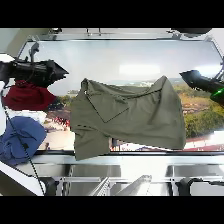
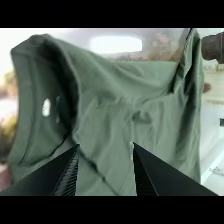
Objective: Fold the shirts.
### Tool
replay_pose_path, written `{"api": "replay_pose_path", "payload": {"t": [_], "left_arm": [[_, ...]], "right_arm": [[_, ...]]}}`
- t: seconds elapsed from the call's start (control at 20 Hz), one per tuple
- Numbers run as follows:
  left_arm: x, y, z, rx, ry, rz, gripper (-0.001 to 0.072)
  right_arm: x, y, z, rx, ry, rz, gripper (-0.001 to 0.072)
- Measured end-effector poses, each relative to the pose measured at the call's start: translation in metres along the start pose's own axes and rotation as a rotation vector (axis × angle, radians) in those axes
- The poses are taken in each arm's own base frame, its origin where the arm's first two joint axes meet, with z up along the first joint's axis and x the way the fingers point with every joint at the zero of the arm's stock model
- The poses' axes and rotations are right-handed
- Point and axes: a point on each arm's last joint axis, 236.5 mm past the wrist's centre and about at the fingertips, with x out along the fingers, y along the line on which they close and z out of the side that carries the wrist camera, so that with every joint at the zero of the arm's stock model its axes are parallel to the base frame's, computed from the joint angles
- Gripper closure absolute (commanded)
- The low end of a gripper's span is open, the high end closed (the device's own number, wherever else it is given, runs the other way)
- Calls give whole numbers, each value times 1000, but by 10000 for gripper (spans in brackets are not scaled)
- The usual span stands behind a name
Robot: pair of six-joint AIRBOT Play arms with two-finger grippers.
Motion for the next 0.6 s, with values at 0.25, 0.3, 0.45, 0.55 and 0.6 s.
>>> {"api": "replay_pose_path", "payload": {"t": [0.25,0.3,0.45,0.55,0.6], "left_arm": [[-23,45,-80,-128,205,152,362],[-23,54,-102,-159,242,176,362],[-13,71,-158,-199,305,215,362],[-1,79,-188,-207,341,224,363],[6,82,-201,-204,360,231,362]], "right_arm": [[-53,5,-13,-15,116,25,405],[-63,3,-23,-8,154,18,408],[-87,-4,-51,33,231,-5,408],[-95,-5,-67,60,263,-12,408],[-98,-5,-73,68,277,-11,408]]}}
